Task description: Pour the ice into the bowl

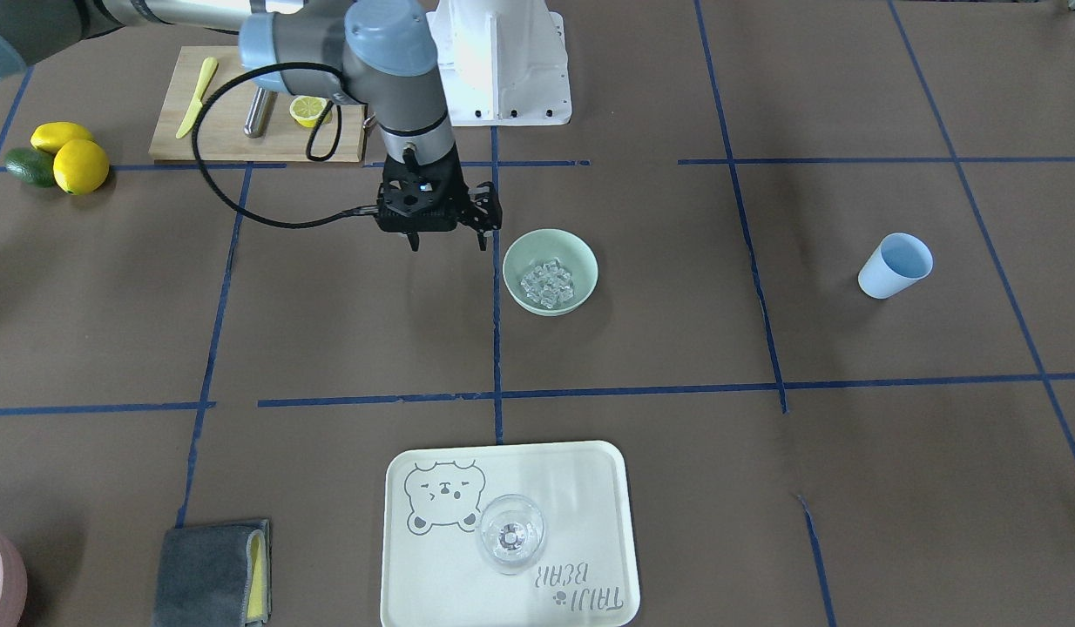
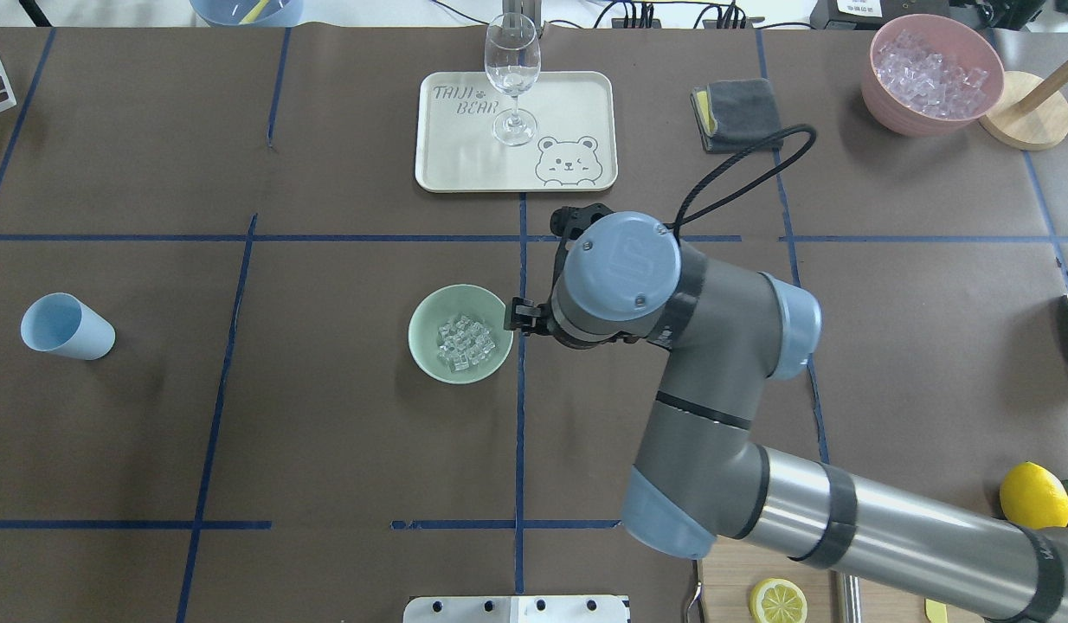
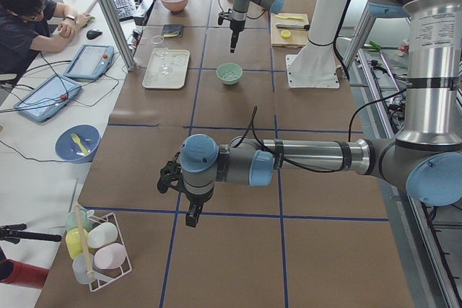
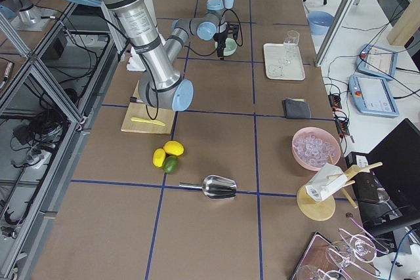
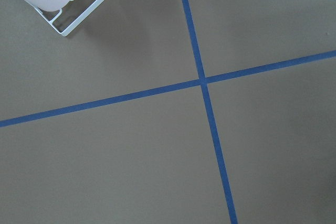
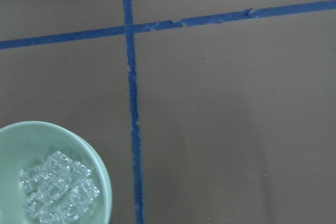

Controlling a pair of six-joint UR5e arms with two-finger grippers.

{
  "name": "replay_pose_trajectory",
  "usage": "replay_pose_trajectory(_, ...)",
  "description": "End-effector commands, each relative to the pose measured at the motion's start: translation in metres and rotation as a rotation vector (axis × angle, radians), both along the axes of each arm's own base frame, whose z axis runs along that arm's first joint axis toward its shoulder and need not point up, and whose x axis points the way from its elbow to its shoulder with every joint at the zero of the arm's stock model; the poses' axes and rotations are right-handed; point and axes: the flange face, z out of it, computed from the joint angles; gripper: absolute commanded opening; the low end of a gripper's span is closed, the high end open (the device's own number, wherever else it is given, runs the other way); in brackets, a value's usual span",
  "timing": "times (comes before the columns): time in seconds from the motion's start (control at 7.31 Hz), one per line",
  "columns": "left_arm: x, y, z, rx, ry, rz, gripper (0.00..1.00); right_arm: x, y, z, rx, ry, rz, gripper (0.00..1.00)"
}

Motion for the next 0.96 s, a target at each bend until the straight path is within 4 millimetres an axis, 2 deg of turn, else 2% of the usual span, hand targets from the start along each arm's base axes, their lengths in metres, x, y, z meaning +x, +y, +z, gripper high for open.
replay_pose_trajectory(0.0, -0.0001, -0.0001, -0.0002, 0.001, 0.000, 0.000, 1.00, -0.0496, -0.0051, -0.0173, -0.012, 0.026, 0.005, 0.99)
replay_pose_trajectory(0.14, -0.0001, -0.0001, -0.0002, 0.001, 0.000, 0.000, 1.00, -0.0528, -0.0066, -0.0161, -0.009, 0.023, 0.004, 0.92)
replay_pose_trajectory(0.27, -0.0001, 0.0007, 0.0013, -0.001, 0.000, 0.001, 1.00, -0.0567, -0.0082, -0.0110, -0.012, 0.035, 0.000, 0.73)
replay_pose_trajectory(0.55, 0.0000, 0.0013, 0.0018, -0.001, 0.000, 0.001, 1.00, -0.0575, -0.0085, -0.0076, -0.016, 0.039, 0.002, 0.17)
replay_pose_trajectory(0.68, 0.0000, 0.0020, 0.0026, -0.003, 0.000, 0.001, 1.00, -0.0575, -0.0085, -0.0076, -0.016, 0.039, 0.002, 0.00)
replay_pose_trajectory(0.82, 0.0001, 0.0028, 0.0033, -0.004, 0.000, 0.001, 1.00, -0.0575, -0.0085, -0.0088, -0.014, 0.037, 0.001, 0.00)
